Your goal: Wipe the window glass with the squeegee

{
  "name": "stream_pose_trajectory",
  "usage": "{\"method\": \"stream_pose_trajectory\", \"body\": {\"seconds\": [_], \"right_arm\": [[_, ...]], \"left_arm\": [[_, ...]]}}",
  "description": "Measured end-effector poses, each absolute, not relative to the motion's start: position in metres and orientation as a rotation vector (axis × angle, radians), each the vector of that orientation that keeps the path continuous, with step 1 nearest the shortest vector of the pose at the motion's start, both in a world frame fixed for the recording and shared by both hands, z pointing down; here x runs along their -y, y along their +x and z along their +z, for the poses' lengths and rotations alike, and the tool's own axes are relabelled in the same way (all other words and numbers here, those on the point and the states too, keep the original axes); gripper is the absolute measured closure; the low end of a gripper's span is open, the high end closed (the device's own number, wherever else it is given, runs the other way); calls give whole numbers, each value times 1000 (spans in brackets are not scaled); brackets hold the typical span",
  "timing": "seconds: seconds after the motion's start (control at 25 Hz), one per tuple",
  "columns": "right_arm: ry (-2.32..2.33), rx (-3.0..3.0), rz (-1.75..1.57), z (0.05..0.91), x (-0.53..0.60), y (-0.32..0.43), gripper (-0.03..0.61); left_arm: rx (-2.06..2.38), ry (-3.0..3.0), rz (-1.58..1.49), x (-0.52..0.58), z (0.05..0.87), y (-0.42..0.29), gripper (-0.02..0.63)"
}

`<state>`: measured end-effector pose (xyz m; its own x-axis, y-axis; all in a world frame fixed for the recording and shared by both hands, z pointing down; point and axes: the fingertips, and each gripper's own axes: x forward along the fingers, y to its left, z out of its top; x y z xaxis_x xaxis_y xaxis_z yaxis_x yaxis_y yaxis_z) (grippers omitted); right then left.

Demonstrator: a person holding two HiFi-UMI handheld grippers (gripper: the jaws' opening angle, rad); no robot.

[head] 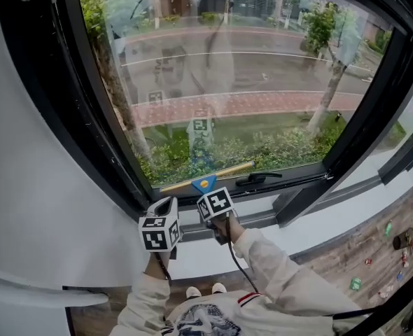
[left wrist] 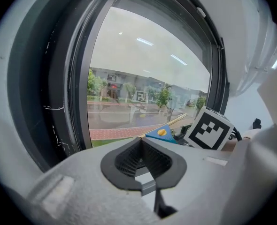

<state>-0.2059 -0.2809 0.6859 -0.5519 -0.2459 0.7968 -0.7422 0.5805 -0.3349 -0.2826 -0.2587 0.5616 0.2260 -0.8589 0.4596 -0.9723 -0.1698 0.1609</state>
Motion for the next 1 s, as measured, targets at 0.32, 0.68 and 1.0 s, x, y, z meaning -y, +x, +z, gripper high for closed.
{"method": "stream_pose_trajectory", "body": {"seconds": [0.32, 0.68, 1.0], "right_arm": [[891, 2208, 793, 652, 254, -147, 572], [995, 2226, 858, 651, 147, -69, 572], [1037, 2222, 930, 647, 9, -48, 572]], "left_arm": [[1742, 2110, 362, 211, 563, -260, 614], [1770, 2207, 323, 110, 570, -246, 613], [1778, 2199, 322, -22, 576, -252, 614]]}}
